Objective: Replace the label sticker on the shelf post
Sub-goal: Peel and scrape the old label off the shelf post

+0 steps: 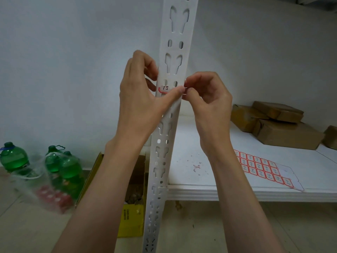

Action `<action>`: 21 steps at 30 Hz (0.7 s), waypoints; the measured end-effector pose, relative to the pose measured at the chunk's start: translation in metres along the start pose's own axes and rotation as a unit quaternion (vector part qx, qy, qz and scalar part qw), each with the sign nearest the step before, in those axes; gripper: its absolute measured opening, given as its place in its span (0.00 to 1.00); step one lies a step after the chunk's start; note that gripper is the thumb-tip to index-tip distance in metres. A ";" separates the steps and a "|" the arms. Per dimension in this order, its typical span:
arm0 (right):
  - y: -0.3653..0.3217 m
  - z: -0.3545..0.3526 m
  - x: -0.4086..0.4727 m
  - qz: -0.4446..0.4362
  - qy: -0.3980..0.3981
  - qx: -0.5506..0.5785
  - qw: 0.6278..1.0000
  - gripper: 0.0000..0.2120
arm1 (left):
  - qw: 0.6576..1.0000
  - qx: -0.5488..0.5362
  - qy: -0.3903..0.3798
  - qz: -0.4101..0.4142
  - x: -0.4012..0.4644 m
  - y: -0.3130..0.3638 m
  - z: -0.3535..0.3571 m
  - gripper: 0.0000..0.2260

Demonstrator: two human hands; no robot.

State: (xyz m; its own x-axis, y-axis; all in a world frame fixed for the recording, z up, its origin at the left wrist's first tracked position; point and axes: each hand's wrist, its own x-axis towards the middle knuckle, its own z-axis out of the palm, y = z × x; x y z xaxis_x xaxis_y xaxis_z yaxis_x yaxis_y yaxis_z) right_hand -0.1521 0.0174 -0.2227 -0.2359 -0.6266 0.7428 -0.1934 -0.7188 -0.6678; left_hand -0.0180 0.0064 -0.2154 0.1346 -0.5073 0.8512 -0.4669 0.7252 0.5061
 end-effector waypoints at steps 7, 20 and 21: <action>0.000 0.000 0.000 0.011 -0.002 0.005 1.000 0.08 | 0.997 -0.027 -0.027 -0.063 0.001 0.000 -0.002 0.23; -0.001 0.001 -0.001 0.008 0.002 -0.003 1.000 0.12 | 0.996 0.018 0.018 -0.089 -0.004 0.015 0.015 0.26; -0.001 0.001 -0.001 0.009 0.002 -0.003 1.000 0.12 | 0.996 0.018 0.018 -0.091 -0.004 0.014 0.016 0.26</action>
State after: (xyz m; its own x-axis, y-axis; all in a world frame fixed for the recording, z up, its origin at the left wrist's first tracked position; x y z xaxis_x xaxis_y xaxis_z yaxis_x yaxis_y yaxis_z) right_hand -0.1510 0.0185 -0.2225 -0.2426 -0.6385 0.7304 -0.1940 -0.7057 -0.6814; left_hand -0.0391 0.0116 -0.2136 0.2507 -0.6113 0.7506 -0.4635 0.6049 0.6475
